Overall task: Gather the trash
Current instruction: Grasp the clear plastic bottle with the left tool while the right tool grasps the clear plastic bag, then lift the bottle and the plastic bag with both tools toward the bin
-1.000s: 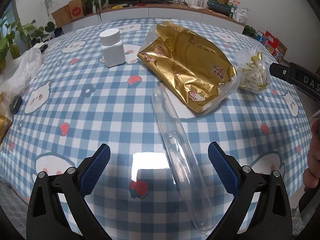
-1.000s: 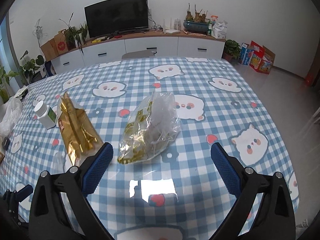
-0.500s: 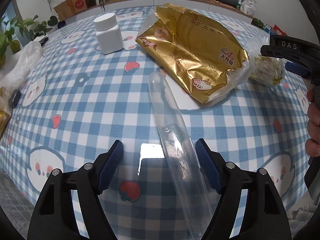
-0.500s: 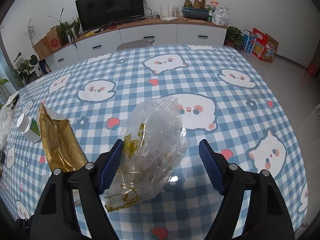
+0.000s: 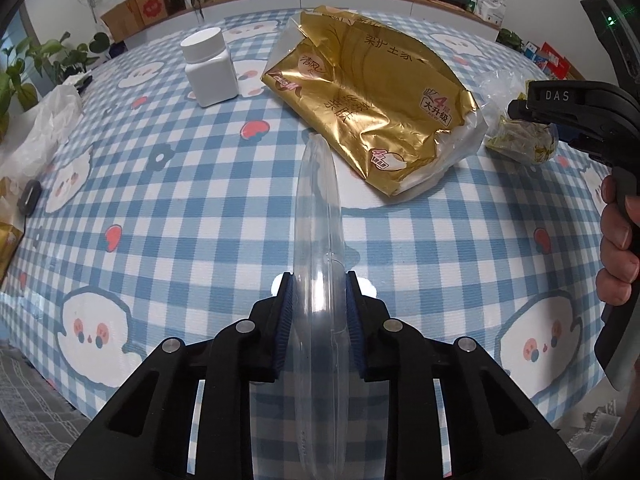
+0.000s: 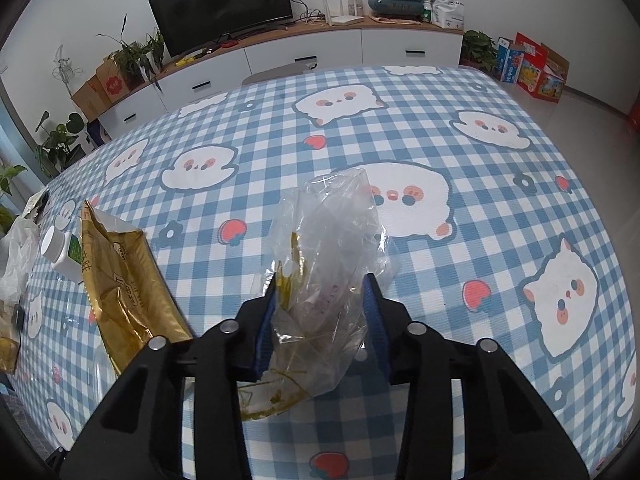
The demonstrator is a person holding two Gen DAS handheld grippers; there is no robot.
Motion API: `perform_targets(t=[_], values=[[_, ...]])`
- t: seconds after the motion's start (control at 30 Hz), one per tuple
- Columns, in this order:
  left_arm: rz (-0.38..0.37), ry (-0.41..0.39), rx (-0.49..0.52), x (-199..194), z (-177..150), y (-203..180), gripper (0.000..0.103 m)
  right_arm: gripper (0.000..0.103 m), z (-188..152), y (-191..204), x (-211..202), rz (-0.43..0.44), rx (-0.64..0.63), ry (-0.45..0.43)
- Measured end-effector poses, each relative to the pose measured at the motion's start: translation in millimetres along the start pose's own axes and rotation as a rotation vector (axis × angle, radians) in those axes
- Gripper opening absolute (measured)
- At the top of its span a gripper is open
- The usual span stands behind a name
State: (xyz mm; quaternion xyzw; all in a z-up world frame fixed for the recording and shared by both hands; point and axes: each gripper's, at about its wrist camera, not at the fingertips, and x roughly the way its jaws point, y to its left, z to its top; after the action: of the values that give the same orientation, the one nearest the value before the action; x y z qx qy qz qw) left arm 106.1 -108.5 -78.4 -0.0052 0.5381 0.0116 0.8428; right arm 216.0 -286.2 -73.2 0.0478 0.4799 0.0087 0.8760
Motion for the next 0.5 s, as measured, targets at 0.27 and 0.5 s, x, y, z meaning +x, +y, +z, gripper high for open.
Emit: perform_targets(t=[0.27,0.5], values=[[-0.02,-0.001,-0.005,1,1,4,0.024,0.02,-1,0,-3,-0.005,0.0,-0.014],[-0.036,-0.006,-0.005,0,5,8,0.024,0.019,-1,-3,-15,-0.009,0.007,-0.037]])
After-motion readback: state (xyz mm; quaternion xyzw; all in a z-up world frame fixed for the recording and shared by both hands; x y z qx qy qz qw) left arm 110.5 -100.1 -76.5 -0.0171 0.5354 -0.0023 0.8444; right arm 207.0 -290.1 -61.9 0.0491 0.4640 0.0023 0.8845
